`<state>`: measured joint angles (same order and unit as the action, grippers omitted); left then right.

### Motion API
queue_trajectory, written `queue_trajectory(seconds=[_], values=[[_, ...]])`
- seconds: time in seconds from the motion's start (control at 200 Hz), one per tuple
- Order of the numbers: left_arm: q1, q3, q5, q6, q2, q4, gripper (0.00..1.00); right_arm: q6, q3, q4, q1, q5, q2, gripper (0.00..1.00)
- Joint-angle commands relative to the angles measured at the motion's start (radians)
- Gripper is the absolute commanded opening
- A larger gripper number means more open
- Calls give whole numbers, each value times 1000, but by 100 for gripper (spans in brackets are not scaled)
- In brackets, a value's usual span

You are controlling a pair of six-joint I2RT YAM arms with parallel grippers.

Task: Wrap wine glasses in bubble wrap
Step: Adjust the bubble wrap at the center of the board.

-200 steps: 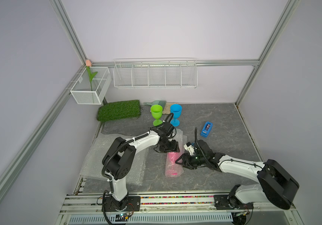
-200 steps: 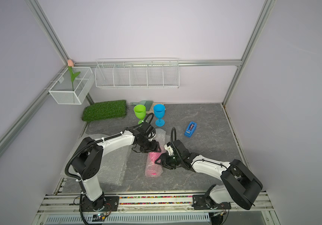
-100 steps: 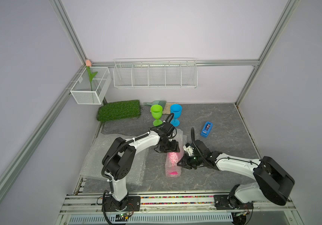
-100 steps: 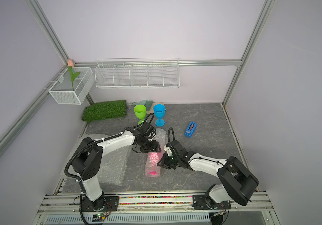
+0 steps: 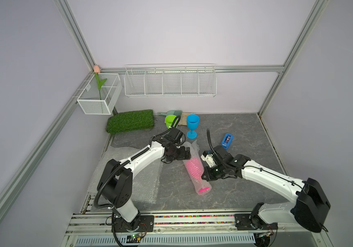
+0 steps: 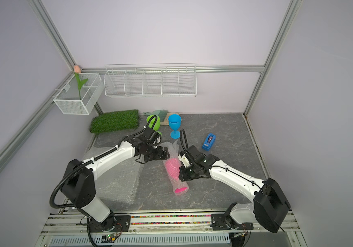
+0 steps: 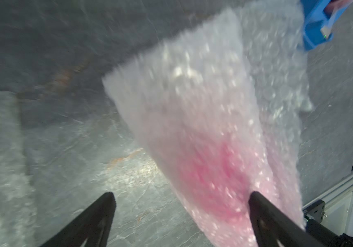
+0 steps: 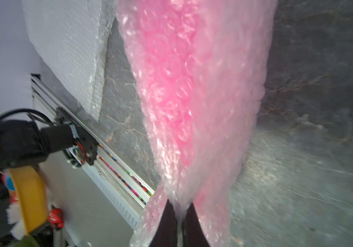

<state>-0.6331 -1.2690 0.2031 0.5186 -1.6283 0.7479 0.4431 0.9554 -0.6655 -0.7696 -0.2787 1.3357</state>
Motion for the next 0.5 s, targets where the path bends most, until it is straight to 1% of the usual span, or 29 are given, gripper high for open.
queue_trajectory(seconds=[0.0, 0.035, 0.09, 0.195, 0.215, 0.27, 0.39, 0.46, 0.495], values=[[32, -38, -50, -55, 57, 85, 97, -307, 66, -259, -4, 135, -25, 7], [36, -45, -47, -77, 66, 100, 96, -374, 70, -236, -6, 107, -46, 7], [36, -69, -45, -117, 70, 131, 93, -473, 80, -230, -36, 103, -69, 7], [39, -131, -96, -179, 70, 215, 88, -598, 145, -284, -40, 199, -40, 7], [40, -138, -112, -186, 75, 226, 88, -631, 152, -322, -39, 209, -29, 7], [50, -152, -148, -196, 91, 247, 87, -730, 154, -351, -38, 232, -5, 7], [69, -143, -176, -263, 146, 242, 88, -952, 124, -370, -39, 257, 9, 7], [71, -126, -158, -344, 176, 223, 89, -1048, 111, -354, -39, 279, 4, 7], [72, -111, -129, -392, 189, 204, 89, -1092, 107, -345, -39, 296, 1, 7]])
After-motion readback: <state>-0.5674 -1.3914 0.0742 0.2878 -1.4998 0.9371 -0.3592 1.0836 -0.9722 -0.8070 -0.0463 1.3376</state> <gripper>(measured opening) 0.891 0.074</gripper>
